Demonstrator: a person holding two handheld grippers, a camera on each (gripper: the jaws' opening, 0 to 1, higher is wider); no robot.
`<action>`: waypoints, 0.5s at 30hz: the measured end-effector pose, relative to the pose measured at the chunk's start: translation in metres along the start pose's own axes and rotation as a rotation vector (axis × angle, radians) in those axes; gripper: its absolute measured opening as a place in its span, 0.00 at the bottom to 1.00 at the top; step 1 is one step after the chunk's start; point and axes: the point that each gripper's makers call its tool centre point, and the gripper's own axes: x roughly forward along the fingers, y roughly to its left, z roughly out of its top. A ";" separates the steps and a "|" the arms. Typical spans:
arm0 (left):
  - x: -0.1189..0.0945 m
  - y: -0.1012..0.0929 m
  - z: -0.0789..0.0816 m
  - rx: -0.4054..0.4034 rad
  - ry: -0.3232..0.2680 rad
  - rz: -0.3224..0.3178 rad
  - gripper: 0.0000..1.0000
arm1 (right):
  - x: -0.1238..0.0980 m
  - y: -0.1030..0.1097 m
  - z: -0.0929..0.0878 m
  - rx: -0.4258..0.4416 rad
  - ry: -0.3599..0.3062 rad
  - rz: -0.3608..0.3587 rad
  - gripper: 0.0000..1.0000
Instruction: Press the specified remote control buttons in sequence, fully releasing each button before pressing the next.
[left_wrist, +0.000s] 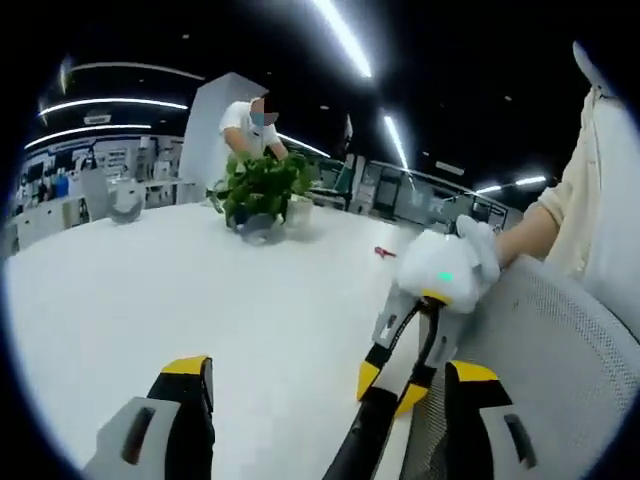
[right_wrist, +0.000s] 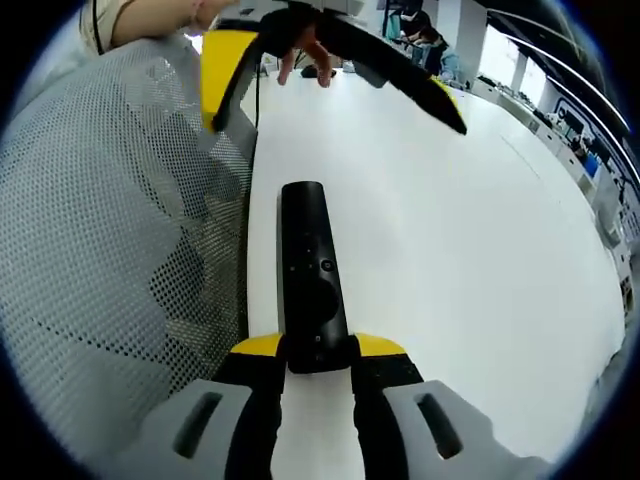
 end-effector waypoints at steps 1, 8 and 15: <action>-0.007 0.001 0.009 0.002 -0.028 0.020 1.00 | 0.000 0.000 0.000 0.003 -0.001 0.001 0.25; -0.050 -0.006 0.036 -0.004 -0.118 0.077 1.00 | 0.000 0.000 0.000 0.005 -0.008 -0.001 0.25; -0.088 -0.012 0.050 0.022 -0.169 0.177 1.00 | 0.000 0.000 0.000 0.007 -0.008 -0.003 0.25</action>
